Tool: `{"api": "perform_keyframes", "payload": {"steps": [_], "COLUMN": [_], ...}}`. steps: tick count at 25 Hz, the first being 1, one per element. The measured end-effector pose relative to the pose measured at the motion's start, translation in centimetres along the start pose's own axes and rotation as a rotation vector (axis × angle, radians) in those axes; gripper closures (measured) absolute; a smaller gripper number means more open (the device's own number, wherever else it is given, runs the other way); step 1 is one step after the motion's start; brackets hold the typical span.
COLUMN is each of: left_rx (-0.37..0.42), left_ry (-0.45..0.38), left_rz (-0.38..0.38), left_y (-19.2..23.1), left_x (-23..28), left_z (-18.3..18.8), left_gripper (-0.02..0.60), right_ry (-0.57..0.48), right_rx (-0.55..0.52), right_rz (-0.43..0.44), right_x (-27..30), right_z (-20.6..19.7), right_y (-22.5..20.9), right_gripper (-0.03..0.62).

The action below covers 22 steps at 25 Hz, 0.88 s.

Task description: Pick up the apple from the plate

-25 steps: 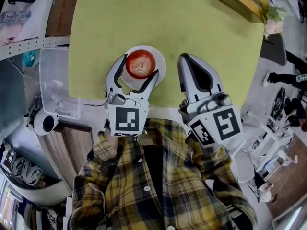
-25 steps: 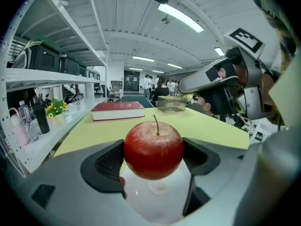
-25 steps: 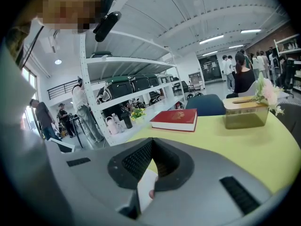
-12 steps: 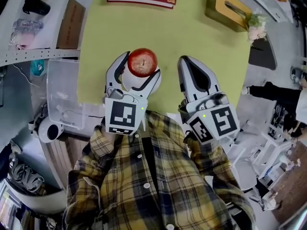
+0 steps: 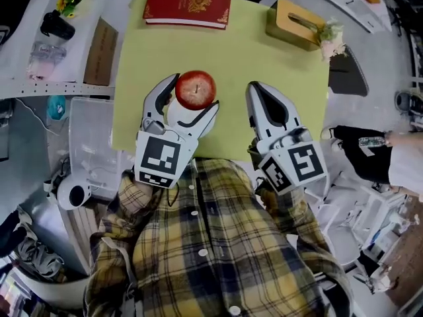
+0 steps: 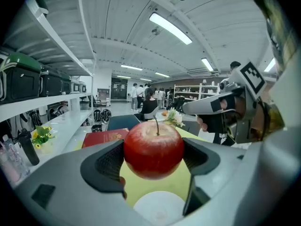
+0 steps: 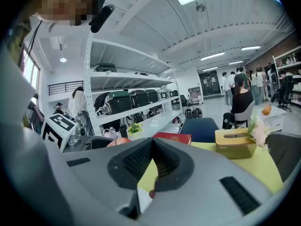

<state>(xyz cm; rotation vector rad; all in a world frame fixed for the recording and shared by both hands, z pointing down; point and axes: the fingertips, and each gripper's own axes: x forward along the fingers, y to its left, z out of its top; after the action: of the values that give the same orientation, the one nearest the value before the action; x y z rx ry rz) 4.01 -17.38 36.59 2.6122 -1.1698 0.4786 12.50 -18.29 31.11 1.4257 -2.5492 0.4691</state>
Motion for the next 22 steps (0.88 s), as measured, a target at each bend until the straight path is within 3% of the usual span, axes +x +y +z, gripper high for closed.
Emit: {"api": "perform_keyframes", "payload": {"steps": [11,22], "left_rx": [-0.023,0.025], "left_ry": [-0.077,-0.095], "left_rz": [-0.136,-0.178], "left_y": [-1.0,-1.6], "left_x": [-2.6,-4.9], "left_z": [6.6,8.2], "left_gripper": [0.187,0.186], "right_ry": [-0.030,-0.052], "right_rx": [-0.043,-0.068], "right_rz": [0.037,0.065], "right_x": [-1.4,-2.3], "right_z": [2.8,3.4], "right_y": [2.3,4.5], "right_gripper": [0.597,0.597]}}
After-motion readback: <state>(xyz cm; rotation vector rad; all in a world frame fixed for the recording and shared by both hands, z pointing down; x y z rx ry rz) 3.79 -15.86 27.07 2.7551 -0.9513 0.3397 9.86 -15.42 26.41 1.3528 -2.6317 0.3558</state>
